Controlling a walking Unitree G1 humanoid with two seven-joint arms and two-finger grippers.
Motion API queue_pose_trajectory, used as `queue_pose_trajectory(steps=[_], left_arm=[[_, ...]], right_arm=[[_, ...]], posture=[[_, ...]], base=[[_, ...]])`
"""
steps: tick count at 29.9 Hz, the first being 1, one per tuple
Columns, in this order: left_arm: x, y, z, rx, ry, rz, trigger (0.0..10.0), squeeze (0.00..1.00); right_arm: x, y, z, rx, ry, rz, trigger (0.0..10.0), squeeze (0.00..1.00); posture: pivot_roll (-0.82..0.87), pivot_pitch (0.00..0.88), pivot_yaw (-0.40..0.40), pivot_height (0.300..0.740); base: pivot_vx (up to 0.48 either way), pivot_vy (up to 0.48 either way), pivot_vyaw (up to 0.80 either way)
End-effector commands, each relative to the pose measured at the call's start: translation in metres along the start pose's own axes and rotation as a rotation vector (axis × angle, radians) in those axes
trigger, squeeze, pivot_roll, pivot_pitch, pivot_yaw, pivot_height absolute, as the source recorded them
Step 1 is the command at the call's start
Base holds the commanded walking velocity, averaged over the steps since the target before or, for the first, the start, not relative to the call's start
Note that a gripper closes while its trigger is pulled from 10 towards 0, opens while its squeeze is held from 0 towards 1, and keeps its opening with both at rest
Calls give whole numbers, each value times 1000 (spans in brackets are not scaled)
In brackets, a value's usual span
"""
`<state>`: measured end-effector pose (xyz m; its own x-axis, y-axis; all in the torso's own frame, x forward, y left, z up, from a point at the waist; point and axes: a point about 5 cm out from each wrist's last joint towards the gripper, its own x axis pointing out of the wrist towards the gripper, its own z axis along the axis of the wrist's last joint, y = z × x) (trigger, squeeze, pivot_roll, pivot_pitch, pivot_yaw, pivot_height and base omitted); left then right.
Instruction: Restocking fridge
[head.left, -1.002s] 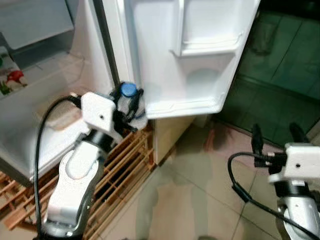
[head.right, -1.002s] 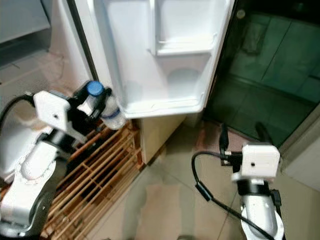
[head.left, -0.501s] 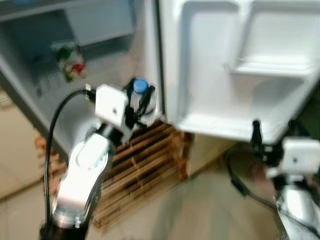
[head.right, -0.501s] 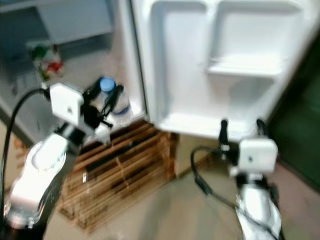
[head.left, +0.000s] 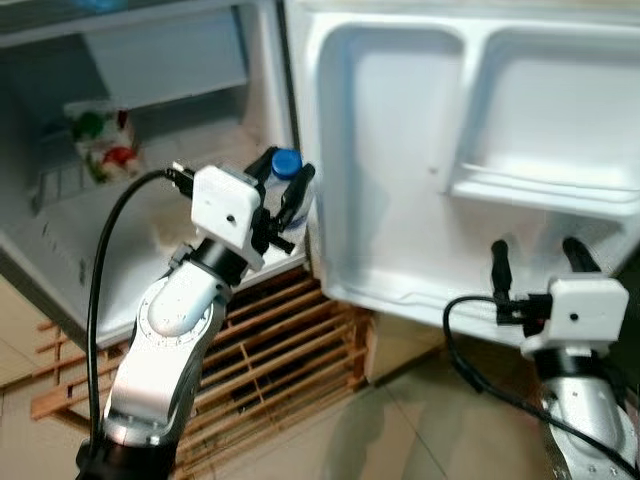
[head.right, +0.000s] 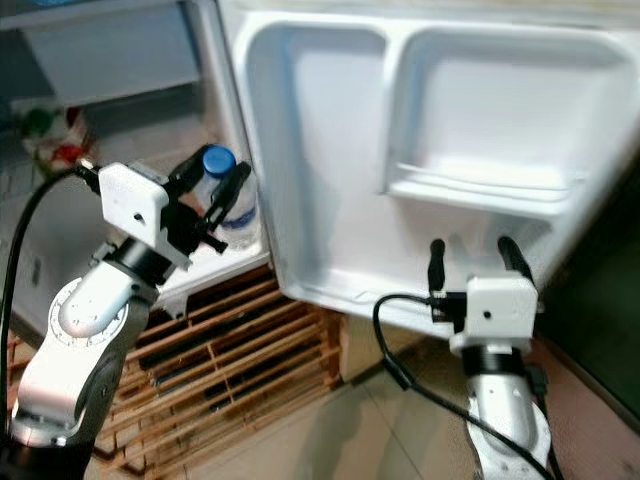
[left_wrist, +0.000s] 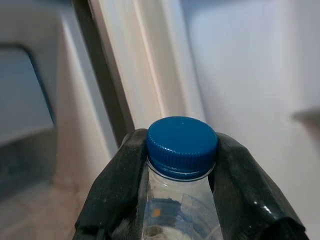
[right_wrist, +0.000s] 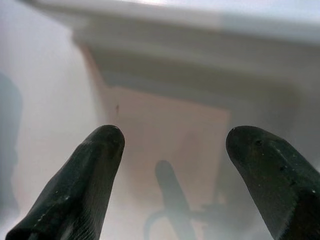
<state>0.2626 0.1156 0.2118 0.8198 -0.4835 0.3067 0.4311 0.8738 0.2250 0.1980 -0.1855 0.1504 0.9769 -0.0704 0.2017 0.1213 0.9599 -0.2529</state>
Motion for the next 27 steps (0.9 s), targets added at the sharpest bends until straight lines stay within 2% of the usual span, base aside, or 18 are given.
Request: queue_pose_trajectory(steps=[1, 4, 5, 6, 9, 12, 14, 15, 16, 18, 19, 22, 25, 27], left_arm=[[3, -1, 7, -5, -29, -16, 10000, 0], [6, -7, -14, -133, 170, -124, 10000, 0], [6, -9, -17, -153, 206, -147, 10000, 0], [4, -8, -26, -129, 270, -179, 10000, 0], [-4, 0, -41, -100, 373, -217, 10000, 0], [-9, 9, -47, -86, 410, -223, 10000, 0], [-9, 9, -47, -86, 410, -223, 10000, 0], [-5, 6, -39, -136, 383, -269, 10000, 0], [-5, 6, -39, -136, 383, -269, 10000, 0], [5, -11, -21, -252, 307, -358, 10000, 0], [10, -16, -15, -282, 274, -377, 10000, 0], [13, -19, -11, -301, 253, -388, 10000, 0], [24, -35, 2, -416, 226, -522, 10000, 0], [27, -37, 5, -455, 225, -563, 10000, 0]], right_arm=[[-1, -1, 3, -2, -10, 1, 10000, 0], [-2, -1, 1, -3, -2, 8, 10000, 0], [-2, -1, 0, -4, -1, 10, 10000, 0], [-2, 0, -2, -4, 2, 11, 10000, 0], [-2, 0, -5, -4, 6, 12, 10000, 0], [-2, -1, -7, -6, 9, 11, 10000, 0], [-2, -1, -7, -6, 9, 11, 10000, 0], [-2, -3, -10, -9, 11, 8, 10000, 0], [-2, -3, -10, -9, 11, 8, 10000, 0], [-2, -4, -12, -9, 12, 7, 10000, 0], [-1, -4, -12, -9, 10, 7, 10000, 0], [-1, -4, -12, -10, 9, 7, 10000, 0], [1, -4, -12, -13, 2, 8, 10000, 0], [3, -4, -12, -16, -3, 9, 10000, 0]], posture=[[-228, 0, 56, 732], [-229, 0, 55, 732], [-229, 0, 55, 732], [-227, 0, 55, 732], [-223, 0, 54, 732], [-221, 0, 52, 732], [-221, 0, 52, 732], [-218, 0, 52, 732], [-218, 0, 52, 732], [-220, 0, 52, 732], [-221, 0, 51, 732], [-224, 0, 49, 732], [-239, 0, 50, 732], [-242, 0, 51, 732]], base=[[0, 0, 0], [0, 0, 0], [0, 0, 0], [0, 0, 0], [0, 0, 0], [0, 0, 0], [0, 0, 0], [0, 0, 0], [0, 0, 0], [0, 0, 0], [0, 0, 0], [0, 0, 0], [0, 0, 0], [0, 0, 0]])
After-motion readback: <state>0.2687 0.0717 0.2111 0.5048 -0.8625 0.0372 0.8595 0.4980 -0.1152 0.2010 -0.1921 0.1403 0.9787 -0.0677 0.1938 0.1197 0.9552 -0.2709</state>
